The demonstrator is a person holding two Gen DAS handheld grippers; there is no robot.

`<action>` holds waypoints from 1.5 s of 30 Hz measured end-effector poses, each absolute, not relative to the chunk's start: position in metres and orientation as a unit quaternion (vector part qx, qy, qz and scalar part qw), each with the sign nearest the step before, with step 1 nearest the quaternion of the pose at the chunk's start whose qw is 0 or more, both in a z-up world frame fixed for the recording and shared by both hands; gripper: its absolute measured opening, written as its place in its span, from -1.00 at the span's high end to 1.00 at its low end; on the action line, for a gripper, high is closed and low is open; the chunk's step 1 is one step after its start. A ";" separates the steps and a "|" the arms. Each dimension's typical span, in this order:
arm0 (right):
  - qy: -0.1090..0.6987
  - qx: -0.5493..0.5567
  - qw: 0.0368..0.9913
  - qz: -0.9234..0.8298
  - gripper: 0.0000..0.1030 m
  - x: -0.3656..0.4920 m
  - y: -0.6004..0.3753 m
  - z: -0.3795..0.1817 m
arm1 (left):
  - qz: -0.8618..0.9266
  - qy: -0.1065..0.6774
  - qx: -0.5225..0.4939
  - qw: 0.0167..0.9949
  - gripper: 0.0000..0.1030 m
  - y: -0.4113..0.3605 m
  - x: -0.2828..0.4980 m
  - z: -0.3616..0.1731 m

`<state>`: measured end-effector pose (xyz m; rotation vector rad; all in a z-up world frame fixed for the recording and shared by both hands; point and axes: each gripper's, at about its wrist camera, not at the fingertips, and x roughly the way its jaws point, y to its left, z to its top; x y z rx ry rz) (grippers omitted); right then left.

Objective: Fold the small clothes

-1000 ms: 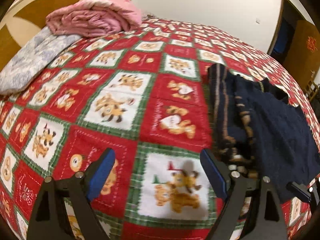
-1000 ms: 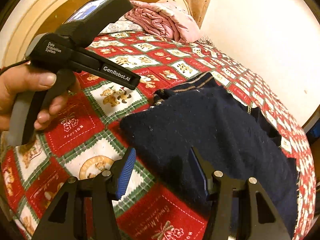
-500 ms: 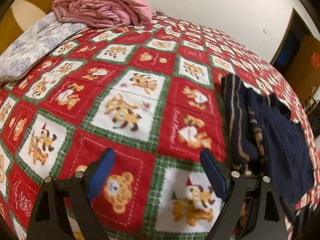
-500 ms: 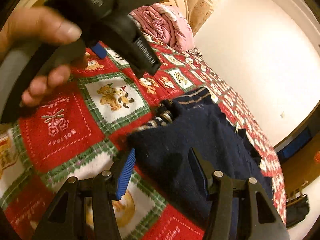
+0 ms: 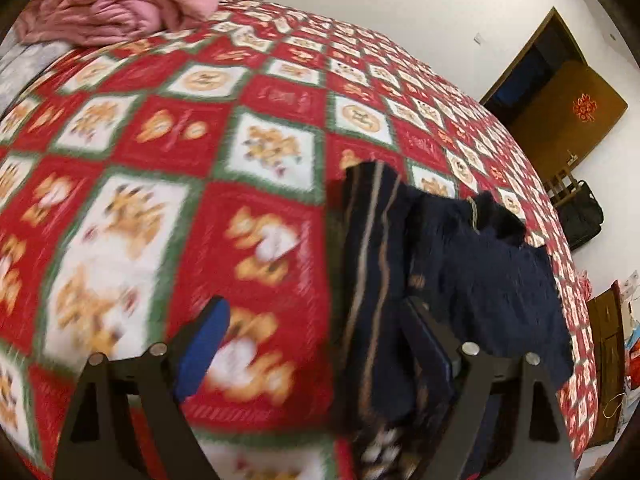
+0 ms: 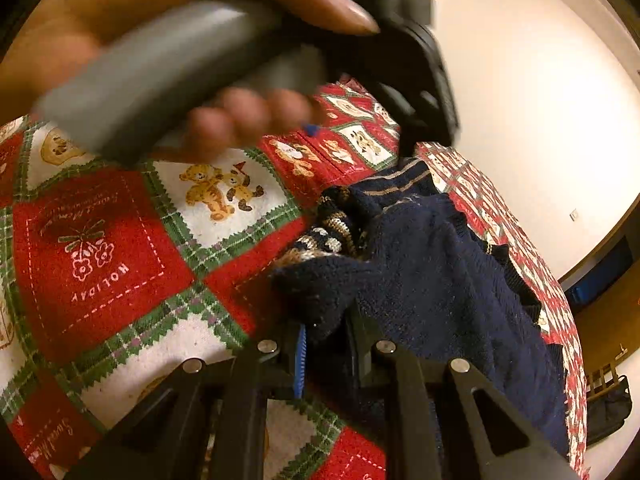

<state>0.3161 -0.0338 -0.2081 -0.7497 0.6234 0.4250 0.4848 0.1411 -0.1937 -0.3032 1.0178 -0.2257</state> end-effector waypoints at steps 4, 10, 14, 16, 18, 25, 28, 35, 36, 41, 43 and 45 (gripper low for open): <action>0.298 -0.350 0.864 0.205 0.69 0.318 -0.036 -0.209 | -0.134 0.508 -0.134 0.840 -0.73 0.123 0.518 -0.198; 0.296 -0.351 0.865 0.204 0.69 0.317 -0.037 -0.211 | -0.172 0.544 -0.157 0.806 -0.74 0.117 0.550 -0.212; 0.297 -0.347 0.866 0.207 0.69 0.317 -0.037 -0.210 | -0.207 0.543 -0.182 0.793 -0.74 0.111 0.553 -0.214; 0.297 -0.345 0.866 0.207 0.69 0.317 -0.038 -0.210 | -0.218 0.539 -0.183 0.793 -0.74 0.106 0.551 -0.212; 0.296 -0.344 0.867 0.207 0.69 0.317 -0.039 -0.210 | -0.228 0.537 -0.180 0.792 -0.74 0.101 0.551 -0.212; 0.291 -0.346 0.868 0.205 0.69 0.315 -0.038 -0.210 | -0.206 0.524 -0.146 0.813 0.58 0.096 0.551 -0.209; 0.288 -0.342 0.871 0.205 0.74 0.314 -0.039 -0.208 | -0.197 0.514 -0.120 0.827 0.64 0.090 0.545 -0.201; 0.279 -0.282 0.891 0.222 0.80 0.307 -0.061 -0.183 | -0.172 0.500 -0.129 0.839 0.68 0.084 0.540 -0.187; 0.276 -0.275 0.894 0.221 0.80 0.306 -0.065 -0.179 | -0.171 0.499 -0.130 0.840 0.68 0.084 0.538 -0.184; 0.252 -0.259 0.908 0.214 0.81 0.299 -0.090 -0.158 | -0.173 0.485 -0.156 0.843 0.70 0.079 0.533 -0.166; 0.251 -0.245 0.912 0.211 0.81 0.299 -0.103 -0.149 | -0.177 0.479 -0.162 0.844 0.70 0.074 0.531 -0.158; 0.251 -0.233 0.917 0.205 0.81 0.302 -0.116 -0.142 | -0.180 0.475 -0.162 0.846 0.70 0.067 0.528 -0.152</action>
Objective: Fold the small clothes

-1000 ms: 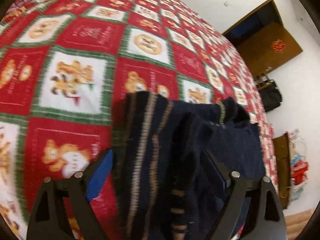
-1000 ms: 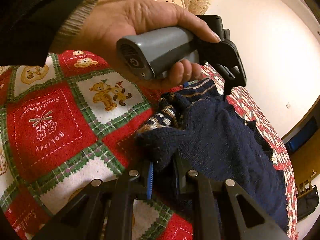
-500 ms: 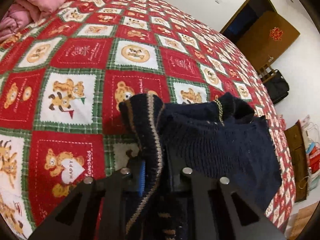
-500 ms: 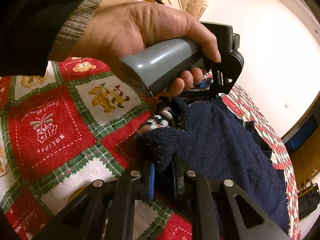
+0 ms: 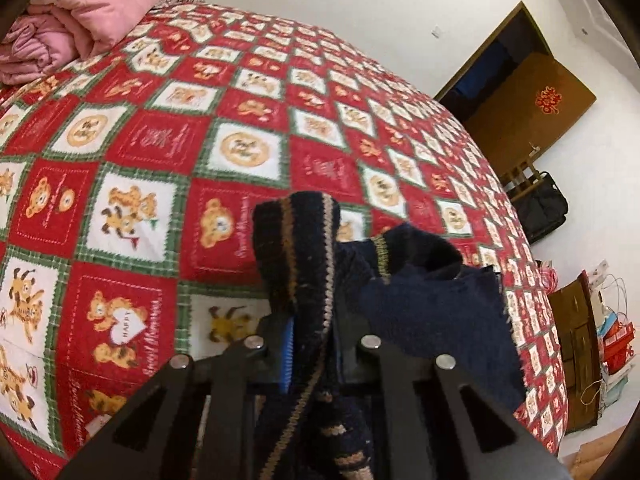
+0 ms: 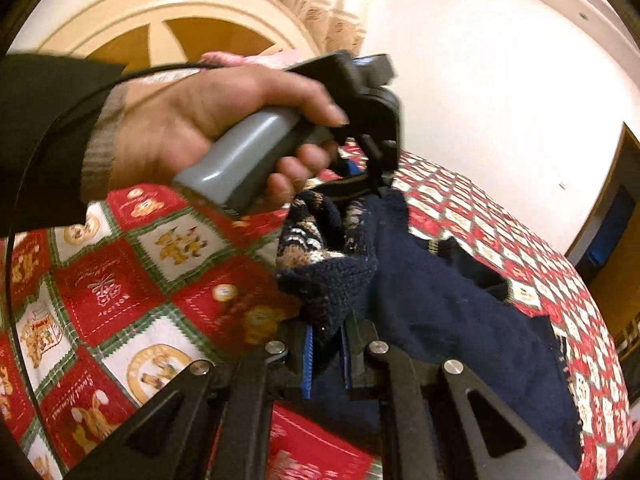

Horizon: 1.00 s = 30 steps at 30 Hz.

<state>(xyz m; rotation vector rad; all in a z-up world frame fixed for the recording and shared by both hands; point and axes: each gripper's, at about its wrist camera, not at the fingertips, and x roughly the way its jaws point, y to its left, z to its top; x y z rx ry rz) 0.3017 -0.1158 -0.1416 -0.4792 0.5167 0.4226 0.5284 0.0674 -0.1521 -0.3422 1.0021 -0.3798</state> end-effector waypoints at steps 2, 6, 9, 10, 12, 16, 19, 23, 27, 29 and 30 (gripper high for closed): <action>0.251 -0.224 0.921 0.196 0.81 0.304 -0.129 -0.136 | -0.180 0.476 -0.171 0.844 0.70 0.062 0.530 -0.150; 0.253 -0.207 0.927 0.184 0.81 0.311 -0.154 -0.128 | -0.180 0.467 -0.167 0.849 0.70 0.047 0.527 -0.141; 0.251 -0.194 0.931 0.178 0.81 0.309 -0.169 -0.122 | -0.188 0.455 -0.172 0.853 0.71 0.035 0.523 -0.131; 0.250 -0.191 0.933 0.176 0.81 0.310 -0.174 -0.121 | -0.191 0.450 -0.174 0.855 0.71 0.030 0.522 -0.127; 0.248 -0.180 0.936 0.172 0.81 0.311 -0.185 -0.115 | -0.199 0.439 -0.172 0.859 0.71 0.019 0.519 -0.117; 0.243 -0.161 0.943 0.160 0.81 0.309 -0.210 -0.104 | -0.210 0.431 -0.163 0.862 0.72 -0.007 0.518 -0.105; 0.241 -0.147 0.948 0.147 0.81 0.309 -0.230 -0.098 | -0.221 0.426 -0.160 0.862 0.72 -0.029 0.519 -0.097; 0.239 -0.136 0.952 0.132 0.81 0.308 -0.255 -0.096 | -0.236 0.423 -0.151 0.862 0.72 -0.056 0.518 -0.091; 0.240 -0.123 0.956 0.116 0.81 0.307 -0.283 -0.095 | -0.249 0.422 -0.136 0.861 0.72 -0.088 0.518 -0.086; 0.243 -0.112 0.957 0.110 0.81 0.307 -0.299 -0.094 | -0.255 0.424 -0.124 0.860 0.72 -0.105 0.519 -0.086; 0.245 -0.106 0.958 0.104 0.81 0.307 -0.308 -0.095 | -0.259 0.424 -0.118 0.860 0.72 -0.113 0.519 -0.086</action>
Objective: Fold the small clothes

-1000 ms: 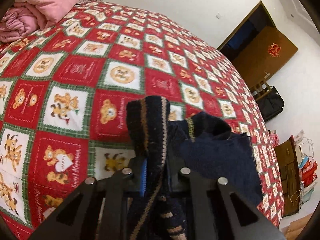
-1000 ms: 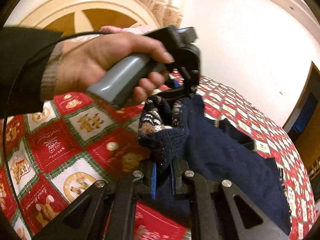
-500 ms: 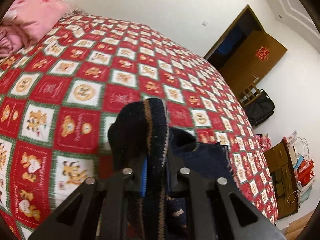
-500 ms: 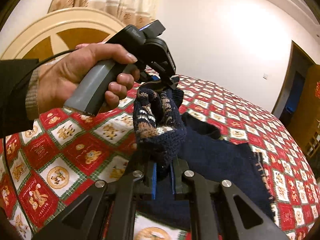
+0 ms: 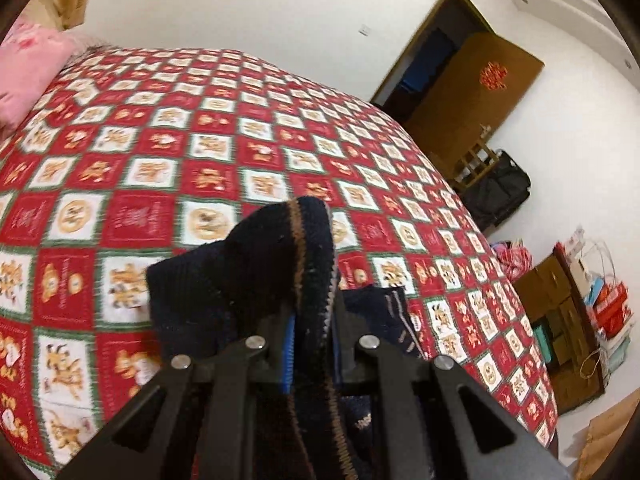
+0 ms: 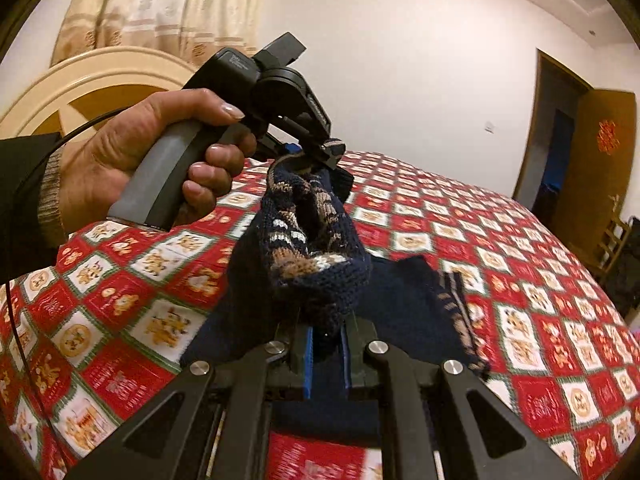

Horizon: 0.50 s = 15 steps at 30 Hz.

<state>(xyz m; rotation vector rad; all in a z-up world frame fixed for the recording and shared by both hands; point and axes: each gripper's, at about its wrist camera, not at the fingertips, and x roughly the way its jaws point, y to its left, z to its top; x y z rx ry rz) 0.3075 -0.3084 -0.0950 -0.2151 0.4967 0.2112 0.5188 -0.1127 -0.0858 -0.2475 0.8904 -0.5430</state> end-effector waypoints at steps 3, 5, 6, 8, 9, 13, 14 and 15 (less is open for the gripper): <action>0.252 -0.089 0.959 0.092 0.81 0.309 -0.332 -0.096 | -0.269 0.428 -0.108 0.856 0.72 -0.137 0.519 -0.088; 0.261 -0.076 0.959 0.085 0.81 0.310 -0.349 -0.099 | -0.274 0.433 -0.097 0.854 0.72 -0.155 0.520 -0.091; 0.266 -0.068 0.958 0.083 0.81 0.311 -0.357 -0.101 | -0.275 0.436 -0.092 0.852 0.72 -0.164 0.521 -0.094; 0.274 -0.053 0.957 0.076 0.81 0.313 -0.372 -0.105 | -0.277 0.441 -0.082 0.850 0.72 -0.181 0.522 -0.099; 0.279 -0.045 0.956 0.074 0.81 0.315 -0.379 -0.107 | -0.278 0.443 -0.077 0.849 0.72 -0.189 0.523 -0.103; 0.302 -0.015 0.951 0.067 0.81 0.320 -0.404 -0.116 | -0.280 0.460 -0.065 0.840 0.73 -0.221 0.528 -0.121; 0.308 -0.010 0.949 0.066 0.81 0.321 -0.410 -0.118 | -0.280 0.463 -0.063 0.838 0.73 -0.226 0.528 -0.124; 0.313 -0.005 0.947 0.067 0.81 0.321 -0.414 -0.120 | -0.281 0.468 -0.062 0.836 0.73 -0.232 0.529 -0.129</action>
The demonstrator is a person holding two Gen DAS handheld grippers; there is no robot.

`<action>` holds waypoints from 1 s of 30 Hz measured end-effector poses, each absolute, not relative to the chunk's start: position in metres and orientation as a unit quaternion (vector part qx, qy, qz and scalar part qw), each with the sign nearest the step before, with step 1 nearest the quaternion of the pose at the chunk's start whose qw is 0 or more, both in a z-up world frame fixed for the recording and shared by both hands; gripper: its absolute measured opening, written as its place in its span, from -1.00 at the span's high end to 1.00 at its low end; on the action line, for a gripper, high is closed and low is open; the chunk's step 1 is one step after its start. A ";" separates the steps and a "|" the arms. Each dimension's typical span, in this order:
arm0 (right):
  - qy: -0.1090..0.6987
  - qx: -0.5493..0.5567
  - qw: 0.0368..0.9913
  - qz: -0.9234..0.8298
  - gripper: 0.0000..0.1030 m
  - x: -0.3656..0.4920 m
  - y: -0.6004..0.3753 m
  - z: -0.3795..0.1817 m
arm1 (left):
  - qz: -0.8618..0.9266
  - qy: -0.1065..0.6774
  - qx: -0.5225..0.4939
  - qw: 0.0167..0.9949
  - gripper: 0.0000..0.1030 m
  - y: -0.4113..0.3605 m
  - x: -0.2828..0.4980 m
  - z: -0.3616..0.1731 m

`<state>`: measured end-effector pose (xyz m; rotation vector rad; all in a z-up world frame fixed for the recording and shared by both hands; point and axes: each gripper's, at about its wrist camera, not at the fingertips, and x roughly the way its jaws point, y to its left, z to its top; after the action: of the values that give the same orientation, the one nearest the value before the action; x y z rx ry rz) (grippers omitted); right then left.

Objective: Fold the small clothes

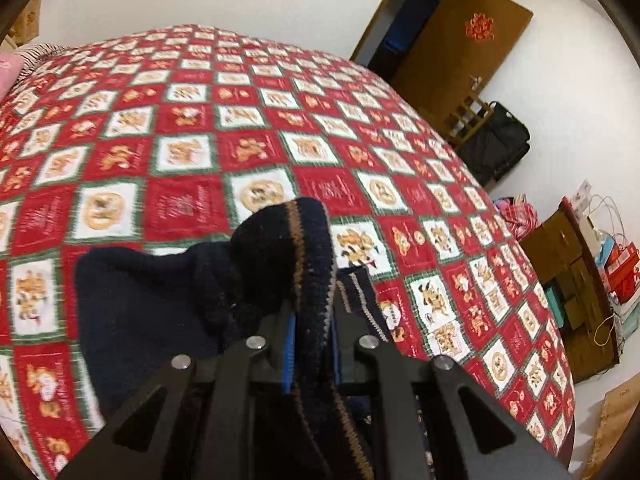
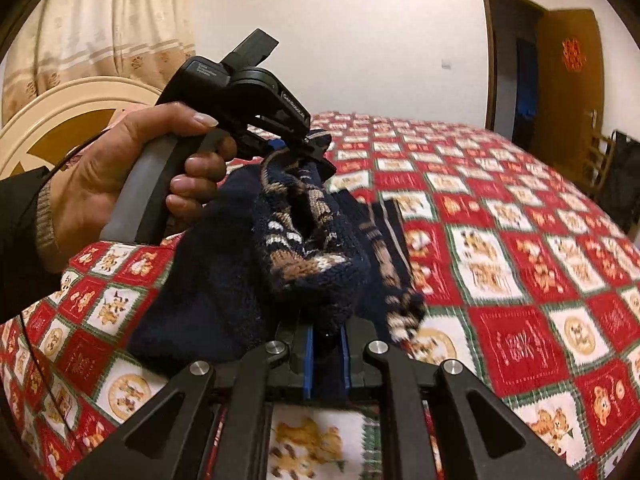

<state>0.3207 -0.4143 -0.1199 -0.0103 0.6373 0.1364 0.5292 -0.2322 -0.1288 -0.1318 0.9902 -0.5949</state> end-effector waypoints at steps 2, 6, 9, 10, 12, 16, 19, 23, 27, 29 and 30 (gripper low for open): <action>0.327 0.011 0.942 0.070 0.81 0.321 -0.425 -0.124 | -0.283 0.474 -0.058 0.832 0.74 -0.243 0.530 -0.135; 0.367 0.069 0.924 0.087 0.81 0.325 -0.447 -0.140 | -0.284 0.485 -0.053 0.826 0.80 -0.264 0.533 -0.147; 0.399 0.132 0.902 0.103 0.80 0.328 -0.466 -0.156 | -0.274 0.495 -0.044 0.824 0.72 -0.279 0.532 -0.154; 0.404 0.144 0.897 0.105 0.80 0.328 -0.471 -0.159 | -0.272 0.492 -0.043 0.826 0.69 -0.281 0.530 -0.153; 0.406 0.173 0.890 0.114 0.80 0.326 -0.481 -0.162 | -0.289 0.479 -0.047 0.827 0.64 -0.283 0.522 -0.146; 0.397 0.195 0.889 0.120 0.66 0.321 -0.493 -0.157 | -0.309 0.428 -0.008 0.849 0.15 -0.271 0.488 -0.121; 0.368 0.181 0.908 0.089 0.06 0.308 -0.499 -0.144 | -0.295 0.397 0.014 0.869 -0.28 -0.244 0.467 -0.111; 0.321 0.189 0.926 0.063 0.01 0.305 -0.511 -0.120 | -0.244 0.366 0.020 0.898 -0.50 -0.183 0.446 -0.121; 0.332 0.188 0.917 0.114 0.01 0.348 -0.492 -0.101 | -0.200 0.387 0.017 0.900 -0.50 -0.141 0.438 -0.156; 0.373 0.199 0.896 0.135 0.01 0.387 -0.480 -0.105 | -0.197 0.403 -0.010 0.894 -0.50 -0.125 0.435 -0.172; 0.388 0.206 0.888 0.137 0.03 0.401 -0.479 -0.110 | -0.197 0.405 -0.023 0.893 -0.50 -0.120 0.434 -0.176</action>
<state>0.4008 -0.4785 -0.1097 0.4275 0.8070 0.2848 0.4335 -0.1197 -0.1760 -0.0468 0.8396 -0.4092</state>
